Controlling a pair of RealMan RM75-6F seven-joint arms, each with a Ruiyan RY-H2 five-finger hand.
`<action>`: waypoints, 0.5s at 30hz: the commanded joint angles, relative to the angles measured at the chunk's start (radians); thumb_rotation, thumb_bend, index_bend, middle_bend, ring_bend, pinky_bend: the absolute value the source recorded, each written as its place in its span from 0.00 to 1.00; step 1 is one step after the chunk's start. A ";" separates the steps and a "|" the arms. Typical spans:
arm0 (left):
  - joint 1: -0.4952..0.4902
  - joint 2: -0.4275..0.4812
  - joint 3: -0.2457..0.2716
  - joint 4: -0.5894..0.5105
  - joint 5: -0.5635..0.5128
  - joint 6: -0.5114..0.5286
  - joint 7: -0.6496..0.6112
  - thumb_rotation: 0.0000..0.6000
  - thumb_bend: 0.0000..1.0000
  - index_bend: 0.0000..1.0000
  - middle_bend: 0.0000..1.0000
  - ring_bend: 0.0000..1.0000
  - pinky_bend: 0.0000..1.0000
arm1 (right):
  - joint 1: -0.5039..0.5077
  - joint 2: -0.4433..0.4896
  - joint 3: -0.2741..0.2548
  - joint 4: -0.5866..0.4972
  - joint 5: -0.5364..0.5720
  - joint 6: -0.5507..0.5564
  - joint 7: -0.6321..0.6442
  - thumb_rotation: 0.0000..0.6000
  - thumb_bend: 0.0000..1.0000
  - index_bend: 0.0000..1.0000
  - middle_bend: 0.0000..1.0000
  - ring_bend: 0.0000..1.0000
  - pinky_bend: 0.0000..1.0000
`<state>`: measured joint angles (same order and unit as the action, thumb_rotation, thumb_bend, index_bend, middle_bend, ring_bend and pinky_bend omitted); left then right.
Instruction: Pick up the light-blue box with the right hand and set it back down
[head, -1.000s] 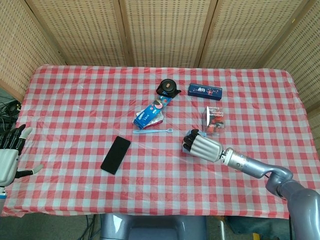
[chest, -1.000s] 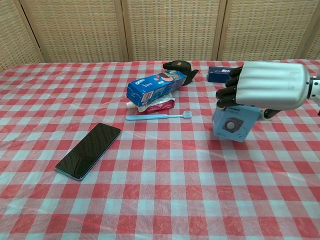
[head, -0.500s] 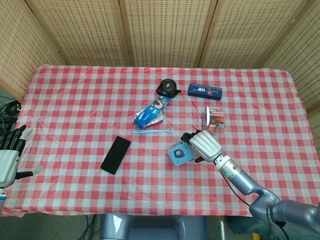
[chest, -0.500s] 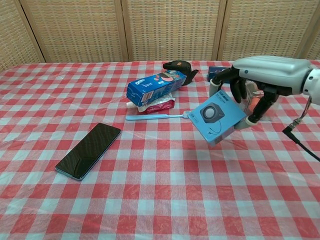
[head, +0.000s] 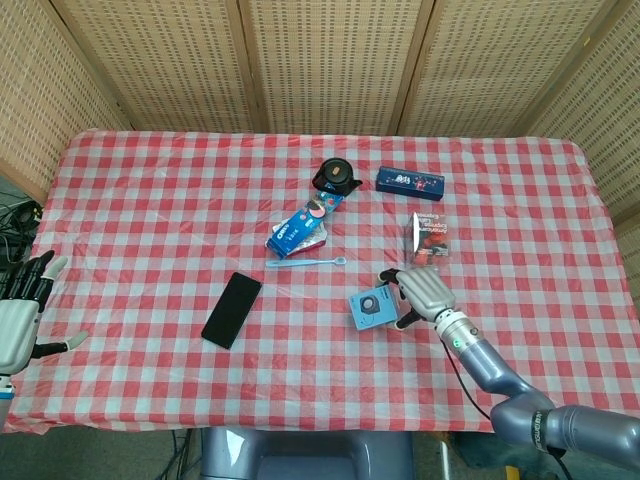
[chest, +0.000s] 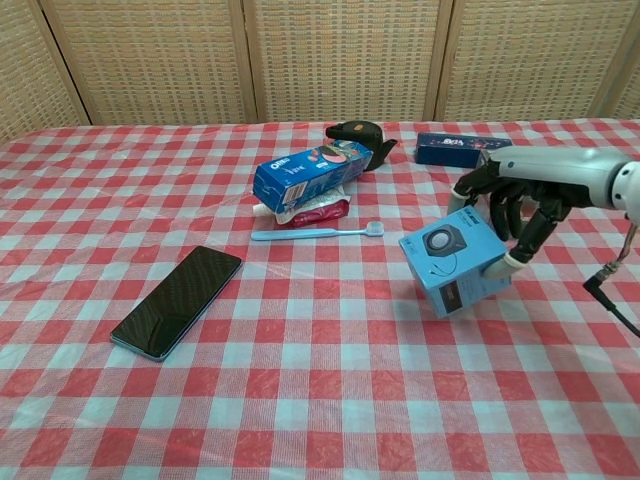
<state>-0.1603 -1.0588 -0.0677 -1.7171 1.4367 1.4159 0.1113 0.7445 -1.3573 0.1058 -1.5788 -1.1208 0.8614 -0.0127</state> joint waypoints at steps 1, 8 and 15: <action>0.000 0.001 0.000 -0.001 -0.001 -0.001 0.000 1.00 0.00 0.00 0.00 0.00 0.00 | 0.000 0.002 0.011 -0.015 0.068 -0.037 -0.011 1.00 0.27 0.30 0.29 0.26 0.30; 0.002 0.003 0.004 -0.006 0.007 0.003 -0.001 1.00 0.00 0.00 0.00 0.00 0.00 | -0.027 0.061 0.012 -0.046 0.022 -0.039 0.034 1.00 0.06 0.00 0.00 0.00 0.00; 0.007 0.008 0.008 -0.010 0.024 0.017 -0.011 1.00 0.00 0.00 0.00 0.00 0.00 | -0.075 0.149 0.011 -0.114 -0.057 0.015 0.086 1.00 0.06 0.00 0.00 0.00 0.00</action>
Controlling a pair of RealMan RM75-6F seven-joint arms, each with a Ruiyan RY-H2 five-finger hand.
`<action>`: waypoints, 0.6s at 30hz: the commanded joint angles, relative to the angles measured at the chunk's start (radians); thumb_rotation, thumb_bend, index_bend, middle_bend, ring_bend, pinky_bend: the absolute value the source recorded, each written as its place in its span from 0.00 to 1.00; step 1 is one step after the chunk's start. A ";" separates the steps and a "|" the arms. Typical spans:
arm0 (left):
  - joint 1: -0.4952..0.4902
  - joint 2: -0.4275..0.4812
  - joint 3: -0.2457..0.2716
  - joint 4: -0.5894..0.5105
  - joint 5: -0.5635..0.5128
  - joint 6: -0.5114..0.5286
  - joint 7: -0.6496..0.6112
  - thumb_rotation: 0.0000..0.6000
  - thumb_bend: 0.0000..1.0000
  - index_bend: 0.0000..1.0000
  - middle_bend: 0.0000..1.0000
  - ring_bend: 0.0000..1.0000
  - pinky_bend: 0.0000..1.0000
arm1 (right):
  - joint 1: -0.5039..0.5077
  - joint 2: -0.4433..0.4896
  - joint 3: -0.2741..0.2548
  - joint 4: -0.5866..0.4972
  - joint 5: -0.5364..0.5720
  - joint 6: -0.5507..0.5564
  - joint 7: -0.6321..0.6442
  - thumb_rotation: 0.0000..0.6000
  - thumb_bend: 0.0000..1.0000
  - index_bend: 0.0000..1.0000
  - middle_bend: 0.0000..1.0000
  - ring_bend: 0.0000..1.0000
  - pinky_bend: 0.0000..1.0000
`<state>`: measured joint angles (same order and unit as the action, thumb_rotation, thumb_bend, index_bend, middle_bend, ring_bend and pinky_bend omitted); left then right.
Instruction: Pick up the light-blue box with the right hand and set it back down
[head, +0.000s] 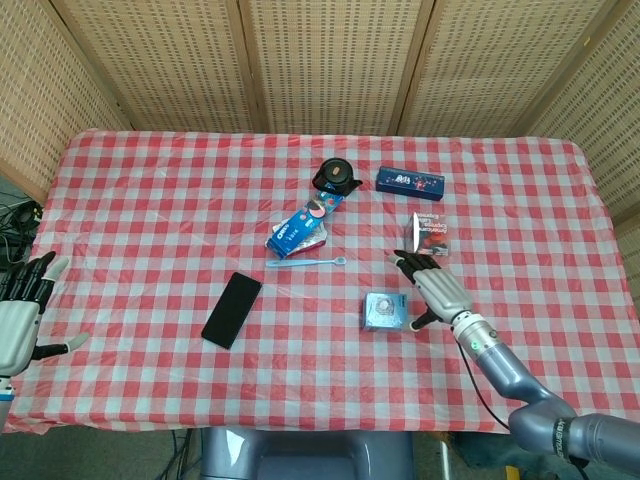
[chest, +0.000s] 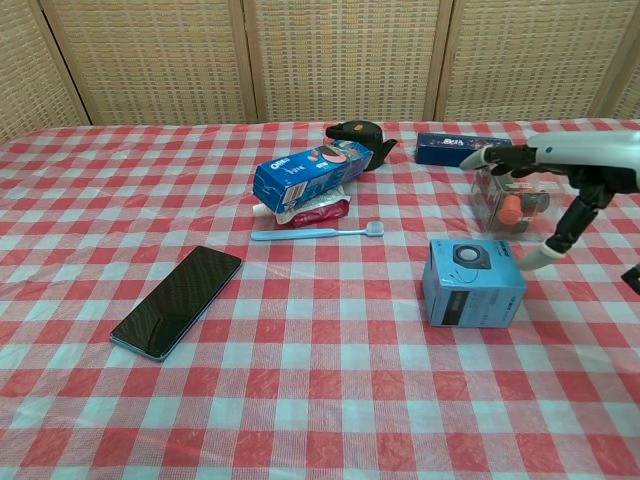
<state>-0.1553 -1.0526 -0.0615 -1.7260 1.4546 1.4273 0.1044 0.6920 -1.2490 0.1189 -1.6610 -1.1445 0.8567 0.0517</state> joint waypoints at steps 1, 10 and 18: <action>0.005 0.004 0.002 -0.002 0.012 0.013 -0.010 1.00 0.00 0.00 0.00 0.00 0.00 | -0.041 0.072 -0.009 -0.044 -0.067 0.052 0.020 1.00 0.06 0.00 0.00 0.00 0.00; 0.025 0.003 0.020 0.013 0.067 0.055 -0.038 1.00 0.00 0.00 0.00 0.00 0.00 | -0.256 0.128 -0.115 0.152 -0.457 0.472 0.034 1.00 0.04 0.02 0.00 0.00 0.00; 0.043 -0.002 0.035 0.009 0.097 0.082 -0.026 1.00 0.00 0.00 0.00 0.00 0.00 | -0.397 0.067 -0.134 0.220 -0.455 0.651 -0.047 1.00 0.03 0.02 0.00 0.00 0.00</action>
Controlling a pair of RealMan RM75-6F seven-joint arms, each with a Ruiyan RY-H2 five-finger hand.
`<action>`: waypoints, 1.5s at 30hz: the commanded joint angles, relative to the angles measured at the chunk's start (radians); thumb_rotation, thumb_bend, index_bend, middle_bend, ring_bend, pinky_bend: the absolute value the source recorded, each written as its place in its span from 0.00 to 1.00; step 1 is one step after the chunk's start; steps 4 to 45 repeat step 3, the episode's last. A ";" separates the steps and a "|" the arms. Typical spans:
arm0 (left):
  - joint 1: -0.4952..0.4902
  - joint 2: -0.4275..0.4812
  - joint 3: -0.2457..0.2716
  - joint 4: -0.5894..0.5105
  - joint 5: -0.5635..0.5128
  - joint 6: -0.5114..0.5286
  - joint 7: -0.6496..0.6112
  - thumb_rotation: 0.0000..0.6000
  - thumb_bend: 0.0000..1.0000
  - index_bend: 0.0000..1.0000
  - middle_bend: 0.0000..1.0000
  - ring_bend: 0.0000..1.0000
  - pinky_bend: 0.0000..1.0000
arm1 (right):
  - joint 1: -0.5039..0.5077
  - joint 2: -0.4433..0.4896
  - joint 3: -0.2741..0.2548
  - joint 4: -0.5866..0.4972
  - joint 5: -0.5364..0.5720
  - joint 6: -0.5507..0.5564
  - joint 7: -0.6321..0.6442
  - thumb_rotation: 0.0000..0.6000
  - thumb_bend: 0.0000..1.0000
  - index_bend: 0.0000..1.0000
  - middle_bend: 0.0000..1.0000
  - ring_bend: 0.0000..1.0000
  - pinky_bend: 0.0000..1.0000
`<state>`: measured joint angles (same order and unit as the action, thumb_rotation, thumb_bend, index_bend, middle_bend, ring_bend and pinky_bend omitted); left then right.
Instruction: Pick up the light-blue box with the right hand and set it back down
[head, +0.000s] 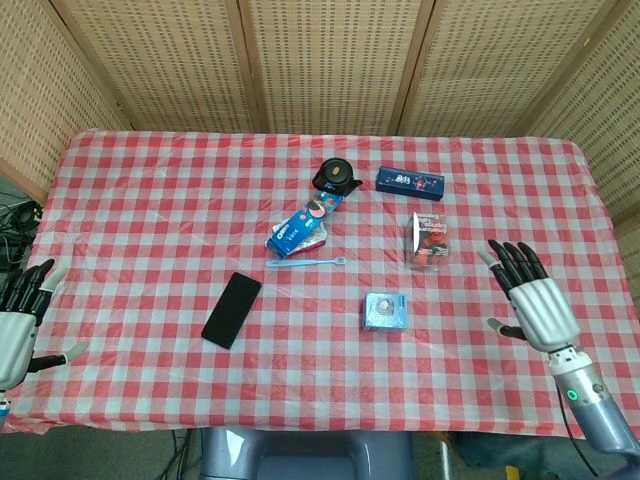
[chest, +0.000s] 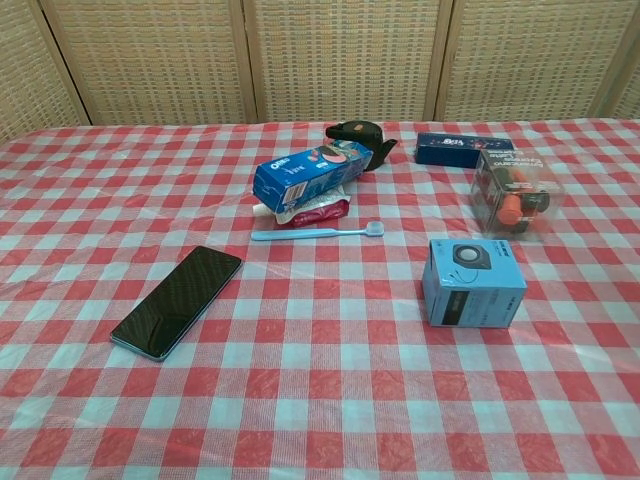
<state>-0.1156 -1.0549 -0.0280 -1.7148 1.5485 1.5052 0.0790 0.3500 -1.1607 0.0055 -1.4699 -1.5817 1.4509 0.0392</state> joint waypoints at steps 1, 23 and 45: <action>0.006 0.002 0.003 -0.003 0.006 0.008 -0.002 1.00 0.00 0.00 0.00 0.00 0.00 | -0.072 -0.025 -0.024 0.031 -0.024 0.078 -0.042 1.00 0.02 0.02 0.00 0.00 0.00; 0.008 0.005 0.006 -0.006 0.008 0.010 -0.006 1.00 0.00 0.00 0.00 0.00 0.00 | -0.092 -0.028 -0.026 0.035 -0.032 0.104 -0.054 1.00 0.02 0.02 0.00 0.00 0.00; 0.008 0.005 0.006 -0.006 0.008 0.010 -0.006 1.00 0.00 0.00 0.00 0.00 0.00 | -0.092 -0.028 -0.026 0.035 -0.032 0.104 -0.054 1.00 0.02 0.02 0.00 0.00 0.00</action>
